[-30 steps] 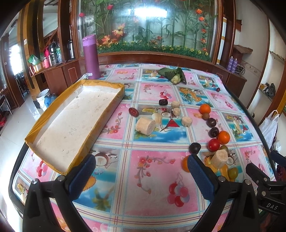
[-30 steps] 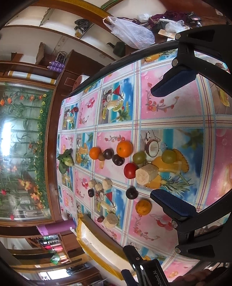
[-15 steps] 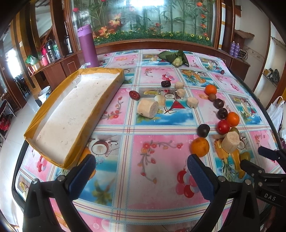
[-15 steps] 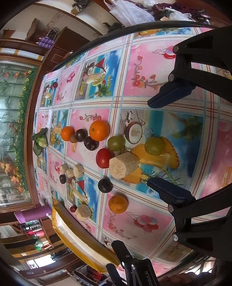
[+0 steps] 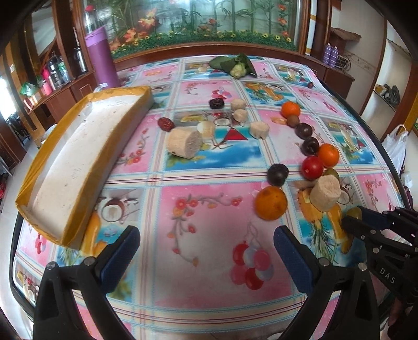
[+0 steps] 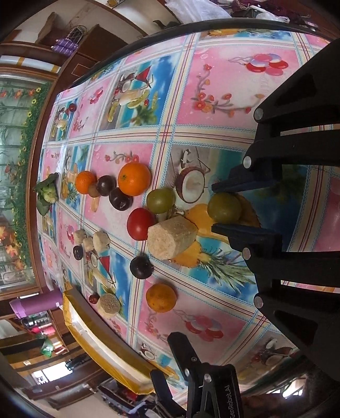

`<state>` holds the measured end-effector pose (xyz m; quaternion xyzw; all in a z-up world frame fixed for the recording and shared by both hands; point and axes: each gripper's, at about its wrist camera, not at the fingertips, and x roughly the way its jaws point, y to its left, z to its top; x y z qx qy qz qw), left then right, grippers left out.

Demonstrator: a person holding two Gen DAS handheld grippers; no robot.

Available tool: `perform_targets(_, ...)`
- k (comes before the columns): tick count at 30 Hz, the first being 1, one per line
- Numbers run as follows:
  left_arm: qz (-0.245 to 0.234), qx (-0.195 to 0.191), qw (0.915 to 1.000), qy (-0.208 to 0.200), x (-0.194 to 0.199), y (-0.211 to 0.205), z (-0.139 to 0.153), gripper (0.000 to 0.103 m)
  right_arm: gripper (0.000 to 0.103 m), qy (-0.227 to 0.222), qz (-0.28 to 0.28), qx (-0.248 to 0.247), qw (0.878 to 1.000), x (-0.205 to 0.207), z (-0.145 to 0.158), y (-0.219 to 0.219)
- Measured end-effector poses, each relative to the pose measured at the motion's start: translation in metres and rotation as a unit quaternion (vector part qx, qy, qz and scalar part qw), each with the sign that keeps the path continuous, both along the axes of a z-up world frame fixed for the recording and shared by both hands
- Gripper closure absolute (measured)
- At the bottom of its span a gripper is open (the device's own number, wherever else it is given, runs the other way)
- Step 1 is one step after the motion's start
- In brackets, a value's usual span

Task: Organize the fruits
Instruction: 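Close the right tool on the green grape while the left tool grasps the mandarin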

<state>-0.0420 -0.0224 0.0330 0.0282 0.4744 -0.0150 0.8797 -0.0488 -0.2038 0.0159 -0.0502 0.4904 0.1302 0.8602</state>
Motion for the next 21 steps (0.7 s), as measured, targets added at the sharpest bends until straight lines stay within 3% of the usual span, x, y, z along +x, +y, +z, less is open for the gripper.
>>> perform_targets(12, -0.034, 0.001, 0.9989, 0.032, 0.033, -0.031, -0.015, 0.003, 0.080, -0.006, -0.007, 0.004, 1.000, -0.004, 0.001, -0.017)
perform_targets(15, -0.038, -0.013, 0.9981, 0.048, 0.038, -0.034, -0.023, 0.024, 0.080, -0.006, -0.005, 0.007, 1.000, -0.005, 0.002, -0.019)
perform_targets(18, -0.035, -0.031, 0.9985, 0.028, 0.037, -0.032, -0.019, 0.042, 0.080, -0.007, -0.002, 0.010, 1.000, -0.006, 0.003, -0.022)
perform_targets(20, -0.037, -0.042, 0.9981, 0.025, 0.035, -0.029, -0.017, 0.063, 0.080, -0.009, 0.000, 0.012, 1.000, -0.007, 0.003, -0.023)
perform_targets(21, -0.036, -0.050, 0.9978, 0.027, 0.034, -0.027, -0.016, 0.066, 0.080, -0.010, 0.001, 0.013, 1.000, -0.007, 0.003, -0.024)
